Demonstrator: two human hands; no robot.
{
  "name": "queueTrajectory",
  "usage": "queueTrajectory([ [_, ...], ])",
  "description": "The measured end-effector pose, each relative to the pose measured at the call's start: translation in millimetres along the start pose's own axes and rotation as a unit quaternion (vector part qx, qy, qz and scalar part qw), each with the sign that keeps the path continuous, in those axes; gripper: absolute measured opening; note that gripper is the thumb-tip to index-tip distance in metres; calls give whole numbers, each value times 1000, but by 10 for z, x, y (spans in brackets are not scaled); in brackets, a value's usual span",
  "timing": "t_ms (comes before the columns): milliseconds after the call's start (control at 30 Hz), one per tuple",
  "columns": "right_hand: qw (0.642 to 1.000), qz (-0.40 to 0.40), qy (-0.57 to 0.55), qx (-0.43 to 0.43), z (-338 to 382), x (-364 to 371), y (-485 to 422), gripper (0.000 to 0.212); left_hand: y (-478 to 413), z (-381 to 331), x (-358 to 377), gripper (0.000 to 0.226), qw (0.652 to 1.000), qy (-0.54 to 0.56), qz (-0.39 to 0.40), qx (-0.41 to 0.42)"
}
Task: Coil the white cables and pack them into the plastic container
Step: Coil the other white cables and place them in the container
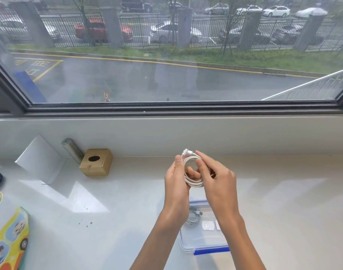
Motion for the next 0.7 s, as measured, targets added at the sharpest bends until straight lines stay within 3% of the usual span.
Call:
queueTrajectory([
  [100, 990, 56, -118, 53, -12, 66, 24, 22, -25, -23, 6, 32, 989, 135, -35, -58],
  [200, 958, 68, -256, 111, -13, 118, 66, 17, -57, -56, -9, 30, 985, 149, -61, -54],
  [300, 958, 79, -250, 121, 24, 103, 62, 17, -41, -96, -57, 28, 994, 80, -79, -7],
  [400, 978, 94, -168, 81, 99, 57, -12, 12, -34, -160, -75, 26, 996, 1, -68, 53],
  [500, 980, 89, -165, 60, 154, 49, -40, 8, -19, -213, -52, 26, 995, -11, -63, 76],
  [600, 928, 88, -341, 118, 104, 32, -21, 16, -34, -238, -63, 27, 992, 65, -83, 63],
  [700, 885, 22, -438, 153, -4, -87, -24, 19, -99, -305, -101, 28, 983, 138, -107, 61],
])
Point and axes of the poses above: each hand's wrist, its own y-axis away from the middle knuckle, its own x-axis out of the palm, z = x × y, the point moved 6 cm from there along -y, towards the middle knuckle, and after that the axes turned 11 degrees about x, right-handed, at the moved point
